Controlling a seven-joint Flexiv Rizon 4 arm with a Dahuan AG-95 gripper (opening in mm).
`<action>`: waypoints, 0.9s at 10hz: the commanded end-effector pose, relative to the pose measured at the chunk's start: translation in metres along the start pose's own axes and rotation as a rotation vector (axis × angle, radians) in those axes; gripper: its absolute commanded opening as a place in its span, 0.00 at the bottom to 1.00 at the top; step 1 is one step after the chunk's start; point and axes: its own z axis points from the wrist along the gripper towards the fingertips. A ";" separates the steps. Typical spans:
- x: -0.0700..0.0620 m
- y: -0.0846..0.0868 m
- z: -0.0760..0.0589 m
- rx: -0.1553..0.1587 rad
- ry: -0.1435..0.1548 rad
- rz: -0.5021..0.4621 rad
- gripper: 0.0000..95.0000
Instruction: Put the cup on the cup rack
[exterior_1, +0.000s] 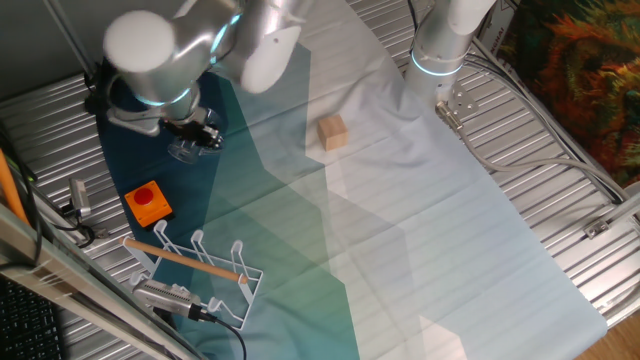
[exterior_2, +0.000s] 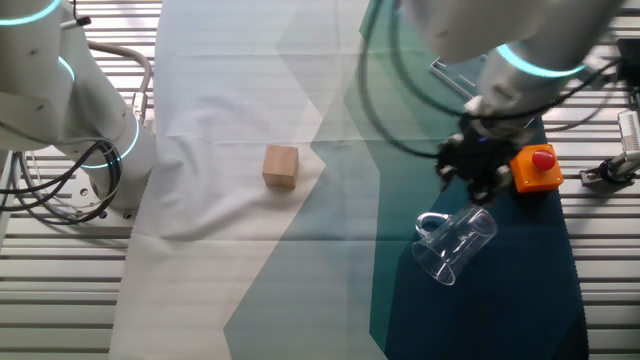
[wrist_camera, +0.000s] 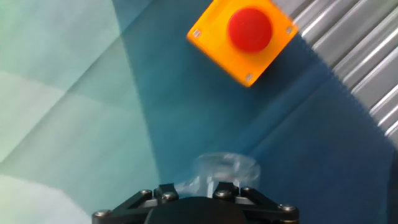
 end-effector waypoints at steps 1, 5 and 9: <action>0.002 0.003 0.006 0.001 -0.006 0.018 0.20; -0.002 0.010 0.014 0.015 -0.017 0.031 0.20; -0.006 0.010 0.024 0.023 -0.024 0.025 0.20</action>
